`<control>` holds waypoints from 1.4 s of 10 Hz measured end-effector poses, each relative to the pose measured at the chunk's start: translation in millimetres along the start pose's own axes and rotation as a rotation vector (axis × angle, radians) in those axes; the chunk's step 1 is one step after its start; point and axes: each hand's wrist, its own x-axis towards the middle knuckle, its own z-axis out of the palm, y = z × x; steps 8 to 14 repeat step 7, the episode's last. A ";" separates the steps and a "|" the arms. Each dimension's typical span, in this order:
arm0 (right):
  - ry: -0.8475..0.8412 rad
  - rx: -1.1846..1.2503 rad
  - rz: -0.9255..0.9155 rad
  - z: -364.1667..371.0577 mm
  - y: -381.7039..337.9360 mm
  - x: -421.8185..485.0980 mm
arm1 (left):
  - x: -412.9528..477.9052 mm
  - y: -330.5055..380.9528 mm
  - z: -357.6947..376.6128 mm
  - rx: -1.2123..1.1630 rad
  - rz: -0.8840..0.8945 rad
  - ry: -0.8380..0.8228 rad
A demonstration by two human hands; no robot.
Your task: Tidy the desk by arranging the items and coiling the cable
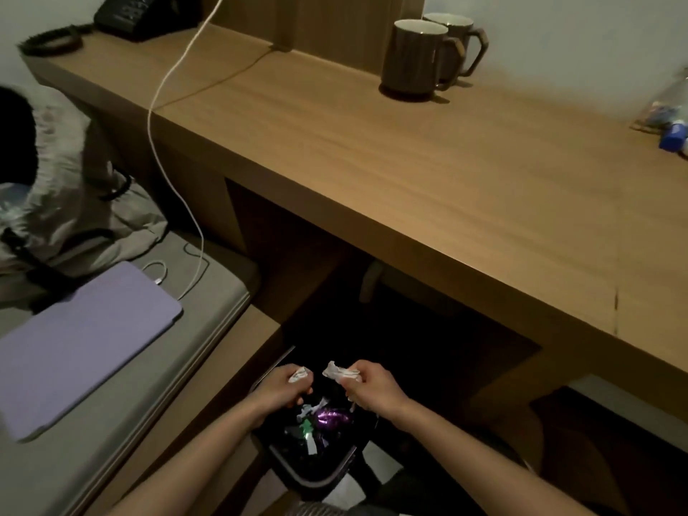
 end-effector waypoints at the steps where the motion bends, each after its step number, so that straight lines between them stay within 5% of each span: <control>1: 0.004 0.039 0.114 20.1 16.7 22.5 | 23.1 -20.3 8.5 0.011 -0.070 0.067; 4: -0.160 -0.027 0.163 20.9 21.0 33.2 | 35.2 -22.6 20.2 0.112 -0.119 0.015; 7: -0.079 -0.040 -0.158 -34.5 -9.9 -14.3 | -7.2 35.6 12.0 0.265 0.232 0.187; 14: -0.079 -0.040 -0.158 -34.5 -9.9 -14.3 | -7.2 35.6 12.0 0.265 0.232 0.187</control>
